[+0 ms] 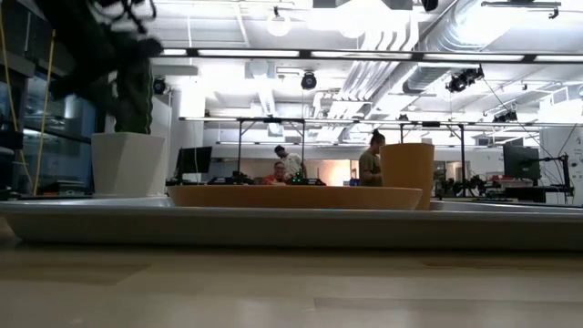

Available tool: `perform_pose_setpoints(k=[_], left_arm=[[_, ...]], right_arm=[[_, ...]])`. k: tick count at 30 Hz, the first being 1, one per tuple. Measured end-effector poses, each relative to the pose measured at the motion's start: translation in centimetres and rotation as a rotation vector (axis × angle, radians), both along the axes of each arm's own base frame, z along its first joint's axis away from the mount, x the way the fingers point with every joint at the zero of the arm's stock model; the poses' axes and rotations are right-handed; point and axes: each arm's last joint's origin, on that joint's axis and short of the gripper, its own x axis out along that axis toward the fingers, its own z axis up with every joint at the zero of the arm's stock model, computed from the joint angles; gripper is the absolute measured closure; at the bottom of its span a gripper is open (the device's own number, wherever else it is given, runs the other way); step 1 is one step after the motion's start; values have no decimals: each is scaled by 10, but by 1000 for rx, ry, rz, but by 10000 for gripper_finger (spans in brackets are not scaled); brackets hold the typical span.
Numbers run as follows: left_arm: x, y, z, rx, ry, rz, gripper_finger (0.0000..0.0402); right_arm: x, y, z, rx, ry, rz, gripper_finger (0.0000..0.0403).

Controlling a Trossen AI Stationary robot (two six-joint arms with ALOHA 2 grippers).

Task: Pick and place plate/cup/fork/spoon on tray
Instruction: Put the pink fork to the left of the orange plate on the gray tray

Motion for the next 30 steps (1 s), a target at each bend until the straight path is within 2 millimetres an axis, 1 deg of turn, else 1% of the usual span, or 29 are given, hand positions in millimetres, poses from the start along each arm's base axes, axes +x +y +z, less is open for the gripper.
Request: perform_pose_setpoints(k=[4,7,9,13,17,20,23,30], left_arm=[[-2,-3,-31,-187,4,35,202],[-5,-9,-48,-306,24,28,202],[-6,-13,-55,-375,24,23,202],[-3,-26,-54,-521,5,-63,202],[0,-47,-48,-594,-17,-108,202],[1,-67,-47,-641,-12,-108,202],[-2,-91,-51,-690,28,-105,202],[-19,-142,-61,-759,134,-6,202]], right_arm=[[0,0,-3,6,28,0,256],[0,0,-4,7,38,0,256],[0,0,-4,8,41,0,256],[1,0,-5,10,49,0,256],[1,0,-8,15,73,0,256],[1,0,-10,45,91,-4,256],[0,0,-12,54,110,-5,256],[0,0,-12,55,116,-5,256]])
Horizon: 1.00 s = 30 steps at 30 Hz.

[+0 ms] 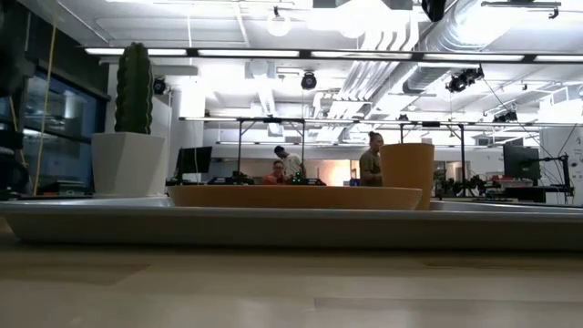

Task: Pick and place plate/cup/fork/spoon on tray
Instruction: Put the pink fork to the left of the orange plate on the gray tray

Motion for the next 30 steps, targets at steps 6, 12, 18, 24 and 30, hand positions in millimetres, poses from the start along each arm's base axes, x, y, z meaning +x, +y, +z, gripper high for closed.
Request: perform_pose_setpoints(k=[6,12,18,24,30], left_arm=[[0,-27,-22,11,137,13,202],[16,-45,-41,-17,107,12,202],[19,-49,-54,-8,183,5,202],[22,-47,-57,-7,208,26,209],[24,-45,-58,-8,215,42,279]], right_arm=[[0,0,0,0,0,0,256],[0,0,0,0,0,0,256],[0,0,0,1,-1,0,256],[0,0,0,3,-2,-1,256],[0,0,0,2,-1,-1,256]])
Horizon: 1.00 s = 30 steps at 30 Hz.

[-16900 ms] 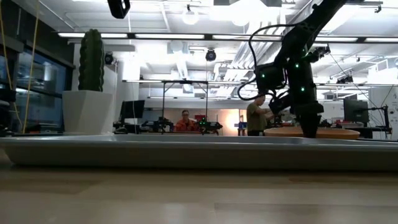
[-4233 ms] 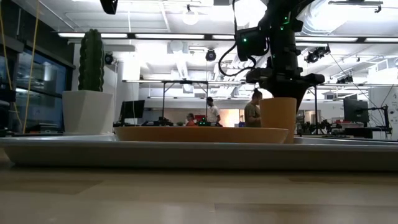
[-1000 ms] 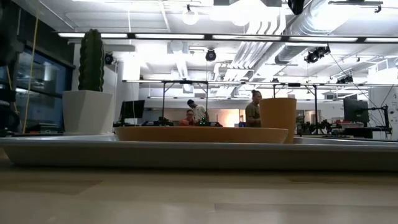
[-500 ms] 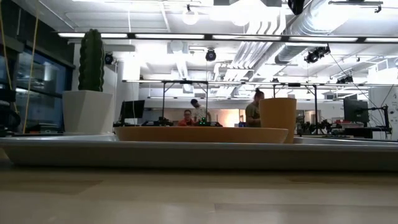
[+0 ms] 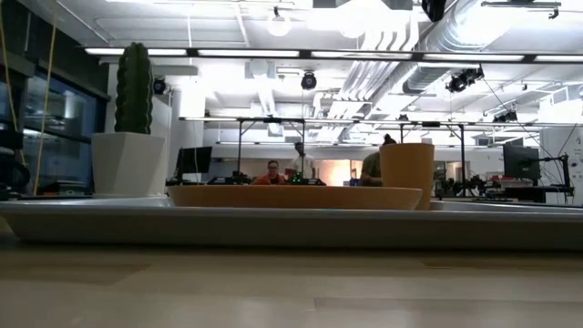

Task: Pick and place plate/cup/fork/spoon on tray
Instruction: Put the pink fork to the left of the orange plate on the gray tray

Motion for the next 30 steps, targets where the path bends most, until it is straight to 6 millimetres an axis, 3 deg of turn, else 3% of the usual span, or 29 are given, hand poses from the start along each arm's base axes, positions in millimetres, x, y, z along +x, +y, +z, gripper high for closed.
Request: perform_pose_setpoints(k=[5,9,13,23,30], left_arm=[[0,0,0,6,2,4,353],[0,1,1,10,-9,-3,382],[-1,2,7,10,-40,-21,379],[0,7,58,22,-216,-93,377],[21,10,94,87,-438,-49,379]], right_arm=[[0,0,0,0,0,1,256],[0,0,0,-1,0,0,256],[0,0,0,-2,0,1,256],[0,0,0,-4,4,-10,256],[-1,0,-2,-1,22,-11,256]])
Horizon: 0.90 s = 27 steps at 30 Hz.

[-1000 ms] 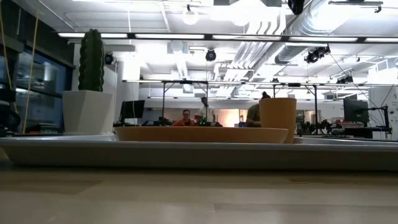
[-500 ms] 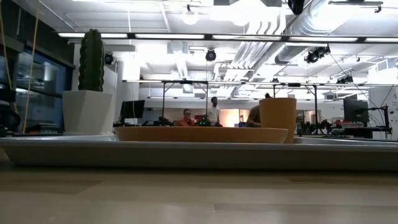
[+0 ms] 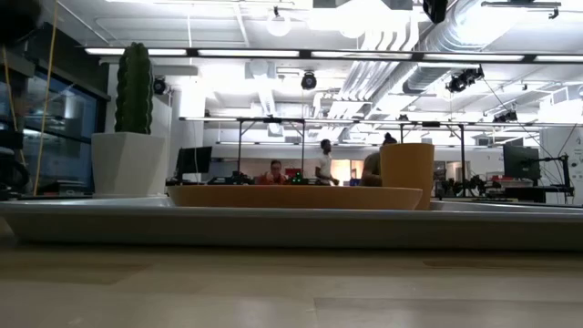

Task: Pick and place plate/cup/fork/spoon on tray
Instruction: Put the pink fork to the left of the orange plate on the gray tray

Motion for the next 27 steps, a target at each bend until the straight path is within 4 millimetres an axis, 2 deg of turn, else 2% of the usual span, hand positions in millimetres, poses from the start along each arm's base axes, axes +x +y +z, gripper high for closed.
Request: perform_pose_setpoints(k=[4,7,10,13,19,27], left_arm=[[30,11,10,64,-86,13,381],[60,23,10,115,-125,-10,381],[88,36,1,167,-118,-25,382],[105,52,-15,210,-52,5,382],[121,75,-43,231,74,22,378],[117,81,-49,261,158,57,378]], right_arm=[[0,0,0,0,0,-2,256],[0,0,0,0,3,-2,256],[0,0,-1,1,9,-2,256],[0,0,-1,2,13,-2,256],[4,-1,-4,8,33,5,256],[10,-1,-9,17,66,17,256]])
